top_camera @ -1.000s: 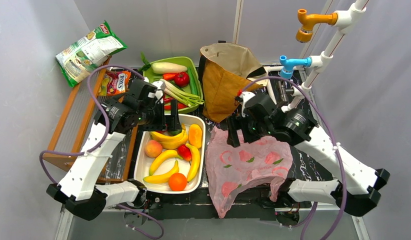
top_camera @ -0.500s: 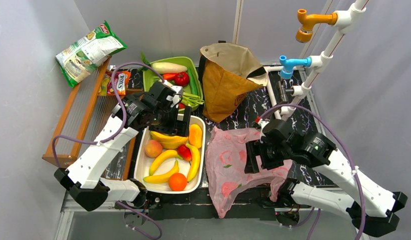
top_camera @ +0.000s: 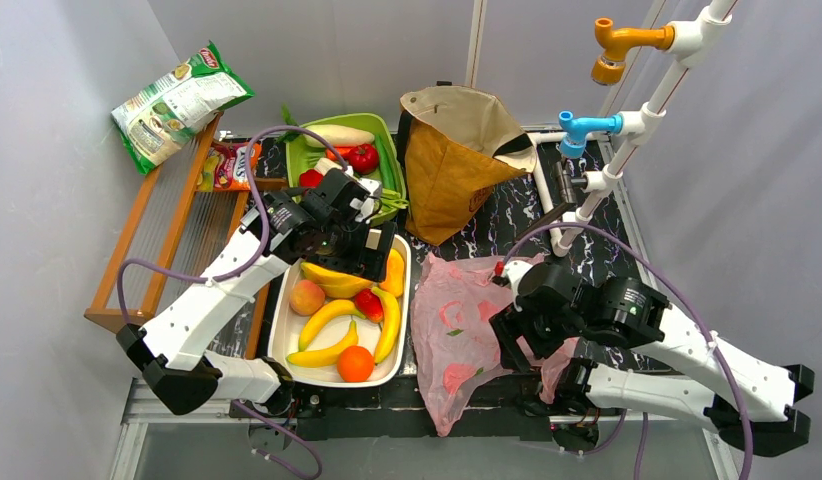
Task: Place the food into the grocery bag and tie it
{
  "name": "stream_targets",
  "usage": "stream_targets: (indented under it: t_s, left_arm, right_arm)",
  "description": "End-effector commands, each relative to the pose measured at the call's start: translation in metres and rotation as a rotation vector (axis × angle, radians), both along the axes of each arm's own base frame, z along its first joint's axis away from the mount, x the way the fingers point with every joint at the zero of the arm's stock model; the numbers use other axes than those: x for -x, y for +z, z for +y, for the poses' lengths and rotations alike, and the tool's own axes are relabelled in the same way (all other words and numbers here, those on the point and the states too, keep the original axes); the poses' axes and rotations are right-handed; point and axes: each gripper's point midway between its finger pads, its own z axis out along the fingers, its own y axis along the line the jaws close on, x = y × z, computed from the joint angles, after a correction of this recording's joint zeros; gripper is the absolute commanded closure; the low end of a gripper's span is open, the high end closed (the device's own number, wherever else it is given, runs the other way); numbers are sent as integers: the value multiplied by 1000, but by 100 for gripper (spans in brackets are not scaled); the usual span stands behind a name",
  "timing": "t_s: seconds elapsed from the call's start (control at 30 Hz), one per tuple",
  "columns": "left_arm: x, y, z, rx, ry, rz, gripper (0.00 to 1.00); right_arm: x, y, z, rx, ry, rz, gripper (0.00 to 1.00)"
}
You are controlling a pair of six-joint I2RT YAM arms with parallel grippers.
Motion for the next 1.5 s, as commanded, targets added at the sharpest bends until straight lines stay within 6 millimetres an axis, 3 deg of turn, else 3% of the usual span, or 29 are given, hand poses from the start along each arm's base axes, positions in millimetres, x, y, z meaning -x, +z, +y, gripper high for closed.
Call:
stream_targets:
  t_s: [0.0, 0.2, 0.3, 0.63, 0.87, 1.23, 1.47]
  left_arm:
    - [3, 2, 15, -47, 13, -29, 0]
    - [5, 6, 22, -57, 30, -49, 0]
    - [5, 8, 24, -54, 38, -56, 0]
    - [8, 8, 29, -48, 64, -62, 0]
    - [11, 7, 32, -47, 80, -60, 0]
    - [6, 9, 27, -41, 95, -56, 0]
    - [7, 6, 17, -1, 95, -34, 0]
  right_arm:
    - [-8, 17, 20, -34, 127, -127, 15]
    - [8, 6, 46, 108, 368, -145, 13]
    - [6, 1, 55, 161, 410, -178, 13]
    - [-14, -17, 69, 274, 567, -304, 13]
    - [3, -27, 75, 229, 671, -240, 14]
    - [16, 4, 67, 173, 649, -185, 12]
    - [12, -32, 76, 254, 640, -166, 13]
